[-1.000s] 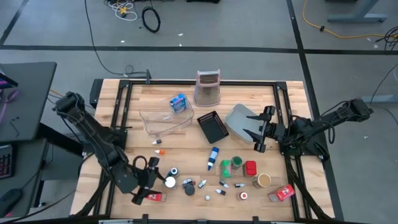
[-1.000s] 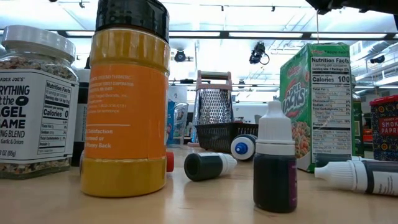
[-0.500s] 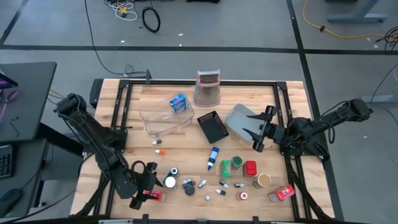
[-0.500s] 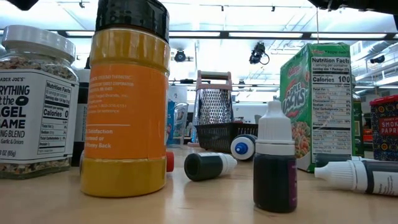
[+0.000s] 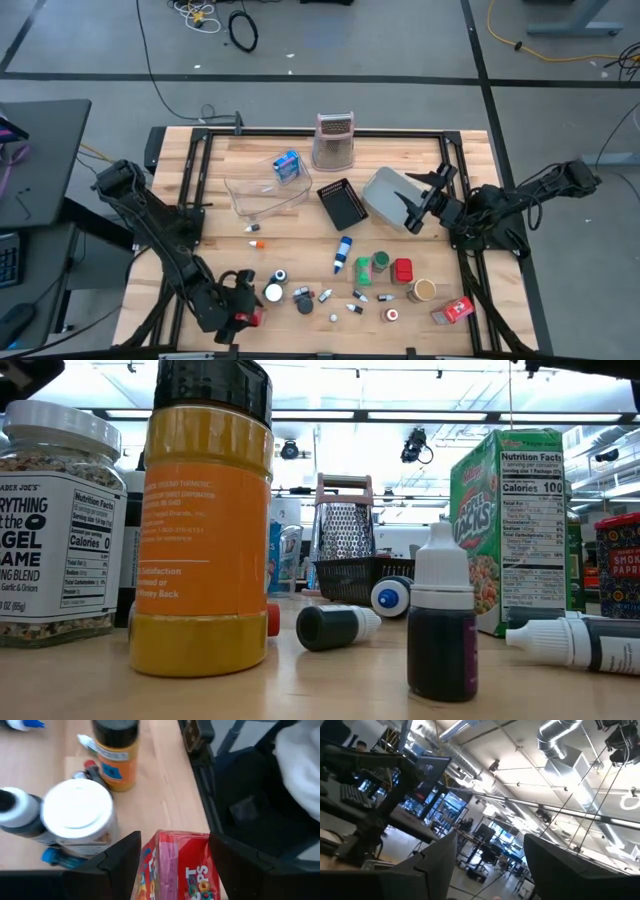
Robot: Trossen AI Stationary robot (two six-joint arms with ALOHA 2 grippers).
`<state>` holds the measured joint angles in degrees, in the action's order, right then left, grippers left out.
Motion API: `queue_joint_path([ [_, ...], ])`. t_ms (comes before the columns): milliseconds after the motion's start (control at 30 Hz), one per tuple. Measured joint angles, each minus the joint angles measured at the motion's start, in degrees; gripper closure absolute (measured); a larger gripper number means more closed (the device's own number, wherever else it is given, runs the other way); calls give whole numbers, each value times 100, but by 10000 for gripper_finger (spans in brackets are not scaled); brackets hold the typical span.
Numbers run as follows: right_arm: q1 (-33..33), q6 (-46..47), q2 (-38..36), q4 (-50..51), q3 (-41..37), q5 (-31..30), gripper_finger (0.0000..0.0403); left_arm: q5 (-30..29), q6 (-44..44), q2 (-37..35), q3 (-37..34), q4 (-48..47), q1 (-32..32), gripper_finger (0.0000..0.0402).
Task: Pick & Place Kitchen Items
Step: Put the red cereal box into the transparent bin
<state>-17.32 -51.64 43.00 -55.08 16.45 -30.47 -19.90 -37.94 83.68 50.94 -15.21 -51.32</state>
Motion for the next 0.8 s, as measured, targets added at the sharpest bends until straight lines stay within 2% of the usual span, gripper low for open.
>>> queue_joint_path([
  [167, 157, 3, -2, -13, 0, 219, 163, -3, 116, 0, -4, -2, -1, 174],
  [333, 272, 134, 0, -14, 0, 713, 163, -1, 133, -4, -4, -41, 2, 239],
  [567, 381, 408, 0, -14, 0, 906, 163, -42, 337, -2, -13, -84, 10, 344],
  [800, 428, 485, 0, -19, 0, 908, 163, -112, 374, -174, -38, -182, 154, 391],
])
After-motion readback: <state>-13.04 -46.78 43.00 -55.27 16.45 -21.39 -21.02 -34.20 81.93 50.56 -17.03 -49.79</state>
